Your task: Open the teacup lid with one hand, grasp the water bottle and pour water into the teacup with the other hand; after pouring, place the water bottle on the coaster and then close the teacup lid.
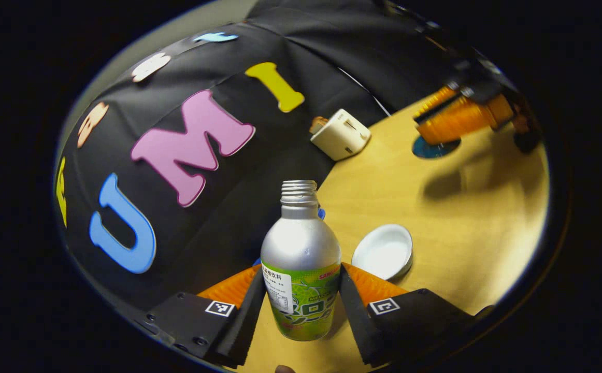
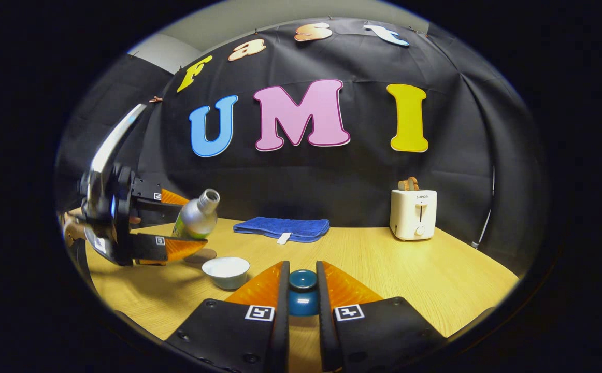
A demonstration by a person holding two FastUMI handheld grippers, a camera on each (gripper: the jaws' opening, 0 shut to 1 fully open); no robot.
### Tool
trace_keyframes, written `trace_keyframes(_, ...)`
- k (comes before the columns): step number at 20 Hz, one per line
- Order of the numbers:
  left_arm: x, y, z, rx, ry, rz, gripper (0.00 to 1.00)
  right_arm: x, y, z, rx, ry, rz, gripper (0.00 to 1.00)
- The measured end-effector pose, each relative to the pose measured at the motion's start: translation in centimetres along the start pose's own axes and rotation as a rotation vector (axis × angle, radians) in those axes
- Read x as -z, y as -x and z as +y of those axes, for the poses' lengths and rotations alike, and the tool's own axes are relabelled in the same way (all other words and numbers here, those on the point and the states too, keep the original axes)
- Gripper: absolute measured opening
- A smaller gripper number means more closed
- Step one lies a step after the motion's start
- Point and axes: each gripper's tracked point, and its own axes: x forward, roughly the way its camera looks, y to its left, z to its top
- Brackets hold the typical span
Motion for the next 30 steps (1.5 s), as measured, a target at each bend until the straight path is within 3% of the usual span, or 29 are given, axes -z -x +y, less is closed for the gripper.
trace_keyframes(2,-0.3,0.7,1.2,-0.034,0.143,-0.046,0.79,0.0,0.0,0.0,0.0,0.0,0.0,0.28)
trace_keyframes(5,-0.7,1.4,2.1,-0.1,0.272,-0.098,0.79,0.1,0.0,0.0,0.0,0.0,0.0,0.28)
trace_keyframes(11,-0.4,3.2,4.0,-0.196,0.63,-0.133,0.79,0.1,0.0,0.0,0.0,0.0,-0.001,0.28)
trace_keyframes(13,0.2,3.6,3.8,-0.214,0.701,-0.126,0.79,0.1,0.0,0.0,-0.001,0.0,-0.001,0.27)
trace_keyframes(18,1.0,2.9,3.4,-0.223,0.738,-0.108,0.79,0.0,0.0,0.0,-0.001,0.0,-0.001,0.27)
trace_keyframes(30,2.1,2.8,2.8,-0.214,0.694,-0.042,0.81,0.0,0.0,0.1,0.0,-0.001,-0.001,0.28)
